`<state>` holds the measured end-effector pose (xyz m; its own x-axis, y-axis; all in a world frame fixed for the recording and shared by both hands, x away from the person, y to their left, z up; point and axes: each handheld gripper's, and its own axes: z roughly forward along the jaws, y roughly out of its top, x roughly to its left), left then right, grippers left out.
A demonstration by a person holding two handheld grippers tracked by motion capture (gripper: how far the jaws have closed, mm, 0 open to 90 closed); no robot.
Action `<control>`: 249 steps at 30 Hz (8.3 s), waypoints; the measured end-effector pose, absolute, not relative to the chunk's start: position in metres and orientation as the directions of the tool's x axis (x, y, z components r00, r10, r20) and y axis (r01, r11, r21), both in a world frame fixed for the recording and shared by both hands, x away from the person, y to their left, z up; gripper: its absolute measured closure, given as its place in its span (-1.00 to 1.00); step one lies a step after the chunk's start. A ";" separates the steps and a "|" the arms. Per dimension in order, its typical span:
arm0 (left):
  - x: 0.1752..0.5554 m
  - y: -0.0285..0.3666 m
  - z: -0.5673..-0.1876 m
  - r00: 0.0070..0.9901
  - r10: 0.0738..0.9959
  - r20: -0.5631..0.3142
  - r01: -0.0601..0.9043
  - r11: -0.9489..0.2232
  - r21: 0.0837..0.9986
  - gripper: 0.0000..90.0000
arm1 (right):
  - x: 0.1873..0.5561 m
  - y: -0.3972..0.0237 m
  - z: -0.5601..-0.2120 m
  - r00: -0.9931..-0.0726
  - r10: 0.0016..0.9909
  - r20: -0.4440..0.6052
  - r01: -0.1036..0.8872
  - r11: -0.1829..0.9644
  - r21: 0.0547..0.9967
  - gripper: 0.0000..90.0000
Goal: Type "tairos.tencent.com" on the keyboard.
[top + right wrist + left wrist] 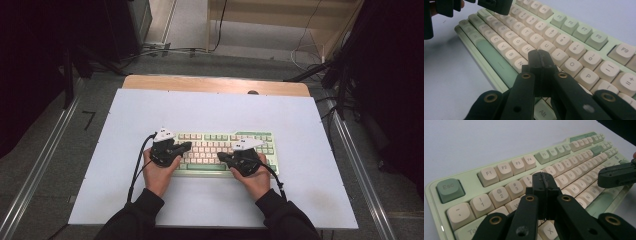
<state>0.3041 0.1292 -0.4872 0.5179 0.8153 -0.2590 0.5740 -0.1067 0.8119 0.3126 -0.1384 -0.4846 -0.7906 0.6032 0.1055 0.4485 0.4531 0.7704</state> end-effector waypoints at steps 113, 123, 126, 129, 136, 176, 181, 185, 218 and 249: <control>0.284 0.118 -0.494 0.590 0.770 -0.243 0.583 -0.198 0.787 1.00 | 0.317 -0.133 -0.478 -0.790 0.602 0.117 0.445 0.432 0.785 0.96; 0.283 0.114 -0.499 0.593 0.774 -0.221 0.583 -0.223 0.782 1.00 | 0.317 -0.134 -0.478 -0.790 0.603 0.116 0.445 0.433 0.784 0.96; 0.283 0.114 -0.498 0.594 0.774 -0.222 0.583 -0.223 0.781 1.00 | 0.317 -0.134 -0.479 -0.789 0.603 0.117 0.446 0.432 0.784 0.96; 0.283 0.117 -0.496 0.588 0.774 -0.232 0.579 -0.203 0.790 1.00 | 0.317 -0.134 -0.478 -0.790 0.602 0.115 0.444 0.433 0.785 0.96; 0.285 0.123 -0.493 0.573 0.781 -0.250 0.574 -0.164 0.802 1.00 | 0.317 -0.133 -0.479 -0.792 0.600 0.116 0.444 0.434 0.784 0.96; 0.307 0.131 -0.495 0.495 0.830 -0.256 0.580 -0.096 0.809 1.00 | 0.315 -0.130 -0.481 -0.799 0.590 0.118 0.445 0.447 0.776 0.96; 0.307 0.130 -0.495 0.495 0.831 -0.255 0.581 -0.098 0.808 1.00 | 0.315 -0.130 -0.482 -0.798 0.590 0.119 0.446 0.447 0.775 0.96; 0.308 0.129 -0.496 0.497 0.830 -0.254 0.583 -0.102 0.806 1.00 | 0.315 -0.130 -0.482 -0.799 0.590 0.119 0.446 0.448 0.775 0.96; 0.302 0.132 -0.487 0.508 0.827 -0.243 0.557 -0.101 0.824 1.00 | 0.314 -0.128 -0.483 -0.802 0.586 0.115 0.442 0.454 0.773 0.96; 0.302 0.131 -0.487 0.511 0.823 -0.249 0.559 -0.098 0.824 1.00 | 0.313 -0.116 -0.490 -0.817 0.567 0.107 0.436 0.485 0.758 0.96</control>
<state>0.3019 0.1306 -0.4869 0.5109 0.8229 -0.2486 0.5587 -0.0981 0.8236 0.3134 -0.1161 -0.4904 -0.8166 0.5671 0.1073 0.4363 0.4849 0.7580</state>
